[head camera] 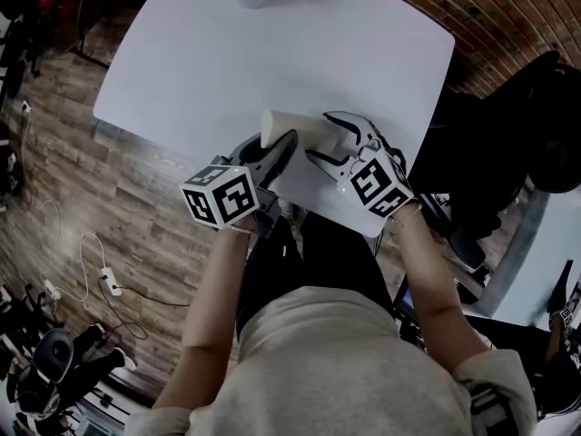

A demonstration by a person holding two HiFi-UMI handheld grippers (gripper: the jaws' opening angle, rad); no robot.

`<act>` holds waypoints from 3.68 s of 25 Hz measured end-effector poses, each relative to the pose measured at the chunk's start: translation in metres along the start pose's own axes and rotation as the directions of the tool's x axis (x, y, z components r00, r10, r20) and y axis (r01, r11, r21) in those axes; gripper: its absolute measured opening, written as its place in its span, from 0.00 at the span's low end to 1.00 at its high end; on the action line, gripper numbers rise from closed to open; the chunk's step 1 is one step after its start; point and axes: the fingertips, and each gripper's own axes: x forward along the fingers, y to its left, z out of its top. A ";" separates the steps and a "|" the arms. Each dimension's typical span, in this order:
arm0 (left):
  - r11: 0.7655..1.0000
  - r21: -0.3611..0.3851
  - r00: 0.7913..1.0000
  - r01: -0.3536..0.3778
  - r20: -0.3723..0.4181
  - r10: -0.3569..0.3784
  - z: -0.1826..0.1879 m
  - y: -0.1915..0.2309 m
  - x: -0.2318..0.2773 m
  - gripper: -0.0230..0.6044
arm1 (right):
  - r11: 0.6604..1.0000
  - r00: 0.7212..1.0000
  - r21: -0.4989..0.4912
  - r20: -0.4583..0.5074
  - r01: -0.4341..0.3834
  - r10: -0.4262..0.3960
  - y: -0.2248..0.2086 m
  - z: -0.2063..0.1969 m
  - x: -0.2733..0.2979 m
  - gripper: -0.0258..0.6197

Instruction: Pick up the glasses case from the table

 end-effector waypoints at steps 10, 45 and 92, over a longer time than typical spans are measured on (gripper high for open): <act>0.999 0.035 0.994 -0.009 0.108 0.005 0.025 -0.021 -0.038 0.24 | 0.989 0.989 0.114 0.104 0.091 -0.103 0.013 0.039 -0.032 0.33; 0.950 0.313 0.932 -0.020 0.350 -0.095 0.099 -0.122 -0.078 0.24 | 0.905 0.846 0.377 0.401 0.197 -0.351 -0.032 0.140 -0.160 0.04; 0.950 0.312 0.935 -0.025 0.344 -0.089 0.091 -0.121 -0.075 0.24 | 0.899 0.870 0.407 0.370 0.162 -0.325 -0.030 0.126 -0.141 0.04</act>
